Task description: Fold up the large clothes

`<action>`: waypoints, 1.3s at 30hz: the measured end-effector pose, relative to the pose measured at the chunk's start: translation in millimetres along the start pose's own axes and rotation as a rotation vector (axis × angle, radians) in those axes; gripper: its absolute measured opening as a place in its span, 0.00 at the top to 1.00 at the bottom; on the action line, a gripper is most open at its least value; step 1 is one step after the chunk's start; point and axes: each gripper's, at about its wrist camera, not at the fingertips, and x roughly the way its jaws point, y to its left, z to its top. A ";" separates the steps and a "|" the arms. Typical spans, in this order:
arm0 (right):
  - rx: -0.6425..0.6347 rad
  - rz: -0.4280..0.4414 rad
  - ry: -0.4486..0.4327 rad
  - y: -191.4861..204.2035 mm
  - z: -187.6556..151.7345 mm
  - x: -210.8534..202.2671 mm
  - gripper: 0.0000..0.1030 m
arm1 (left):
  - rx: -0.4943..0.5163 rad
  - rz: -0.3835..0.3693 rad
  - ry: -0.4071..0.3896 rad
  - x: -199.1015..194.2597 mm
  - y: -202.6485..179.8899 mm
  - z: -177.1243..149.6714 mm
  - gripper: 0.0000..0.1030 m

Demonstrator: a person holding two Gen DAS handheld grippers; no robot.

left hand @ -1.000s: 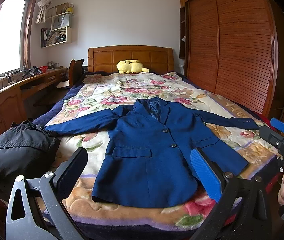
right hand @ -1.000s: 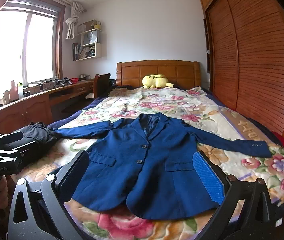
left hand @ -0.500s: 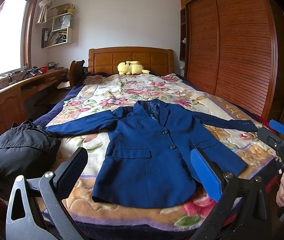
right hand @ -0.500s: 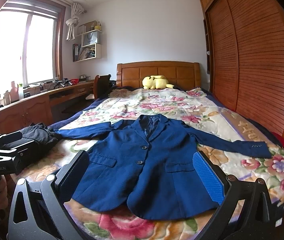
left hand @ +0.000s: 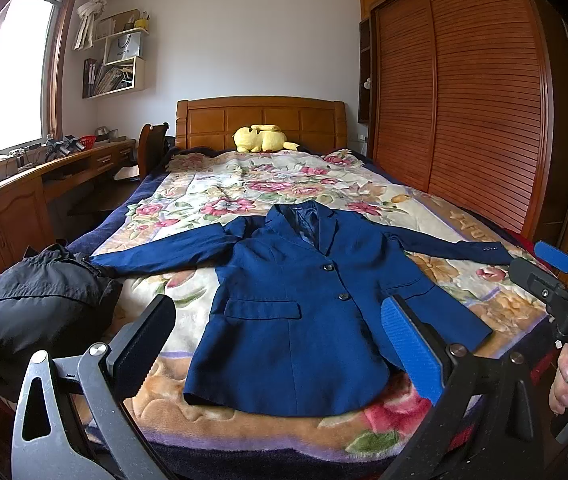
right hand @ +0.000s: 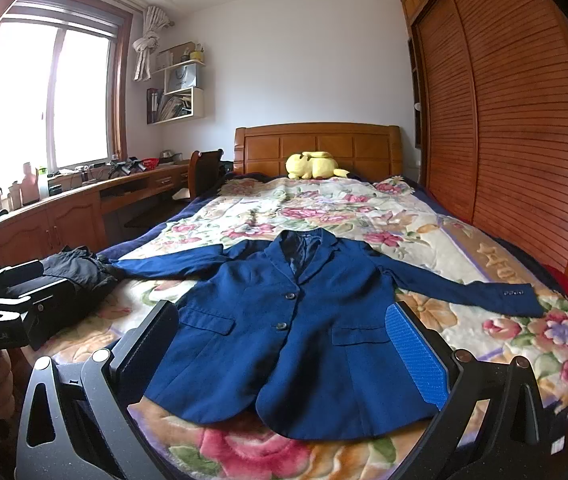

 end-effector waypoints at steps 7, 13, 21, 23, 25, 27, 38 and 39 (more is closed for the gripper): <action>0.000 0.000 -0.002 0.8 -0.3 -1.6 0.00 | 0.000 0.002 0.002 -1.1 -0.1 0.2 0.00; 0.000 0.002 -0.002 0.8 -0.2 -1.2 0.00 | -0.007 0.003 0.006 -4.3 0.2 6.1 0.00; 0.001 0.005 -0.007 2.3 -0.7 -1.1 0.00 | -0.005 0.000 0.001 -3.0 1.3 5.3 0.00; 0.003 0.006 -0.009 0.7 -1.8 -2.0 0.00 | -0.005 -0.001 0.000 -3.2 0.9 5.7 0.00; 0.003 0.008 -0.010 0.2 -2.2 -2.6 0.00 | -0.006 -0.003 -0.002 -3.8 0.7 5.8 0.00; 0.004 0.007 -0.011 -0.4 -2.4 -4.0 0.00 | -0.007 -0.005 -0.003 -4.1 0.3 5.8 0.00; 0.006 0.014 -0.010 -1.1 -3.3 -2.5 0.00 | -0.006 -0.003 -0.003 -3.8 0.2 4.7 0.00; 0.006 0.015 -0.008 -1.3 -3.6 -1.3 0.00 | -0.006 -0.003 -0.003 -3.8 0.5 4.2 0.00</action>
